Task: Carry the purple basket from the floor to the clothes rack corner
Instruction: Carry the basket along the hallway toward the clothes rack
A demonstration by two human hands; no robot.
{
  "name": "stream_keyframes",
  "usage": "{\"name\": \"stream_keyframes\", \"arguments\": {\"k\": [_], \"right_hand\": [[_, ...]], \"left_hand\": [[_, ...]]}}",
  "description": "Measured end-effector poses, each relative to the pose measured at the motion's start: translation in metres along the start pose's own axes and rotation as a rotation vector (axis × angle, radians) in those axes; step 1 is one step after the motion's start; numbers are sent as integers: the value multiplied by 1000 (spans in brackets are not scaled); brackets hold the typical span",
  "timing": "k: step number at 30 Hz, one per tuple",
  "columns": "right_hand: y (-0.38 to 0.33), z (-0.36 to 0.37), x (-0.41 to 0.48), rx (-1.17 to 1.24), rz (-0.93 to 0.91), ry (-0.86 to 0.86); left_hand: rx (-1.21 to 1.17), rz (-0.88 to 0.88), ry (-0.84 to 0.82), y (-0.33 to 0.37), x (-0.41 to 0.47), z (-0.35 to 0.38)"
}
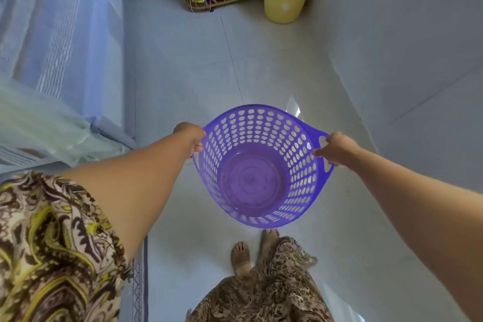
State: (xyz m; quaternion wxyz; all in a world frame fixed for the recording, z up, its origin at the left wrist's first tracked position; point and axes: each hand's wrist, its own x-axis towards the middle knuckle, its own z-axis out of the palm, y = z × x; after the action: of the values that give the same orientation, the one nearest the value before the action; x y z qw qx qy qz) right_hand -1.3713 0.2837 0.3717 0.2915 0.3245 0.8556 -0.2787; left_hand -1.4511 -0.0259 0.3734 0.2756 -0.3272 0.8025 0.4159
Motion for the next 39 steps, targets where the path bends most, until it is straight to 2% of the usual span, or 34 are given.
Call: {"name": "stream_keyframes", "arguments": {"k": [15,26,39], "right_hand": [[-213,-133,226,-33,-31,23],[-365,-196,367,-65,6,79],[-518,-273,514,-71,8,91]], "left_hand": [[30,-11,97,244,197,-20],[-2,-28,-16,416,348,-54],[100,-15,-14,611,485,-84]]}}
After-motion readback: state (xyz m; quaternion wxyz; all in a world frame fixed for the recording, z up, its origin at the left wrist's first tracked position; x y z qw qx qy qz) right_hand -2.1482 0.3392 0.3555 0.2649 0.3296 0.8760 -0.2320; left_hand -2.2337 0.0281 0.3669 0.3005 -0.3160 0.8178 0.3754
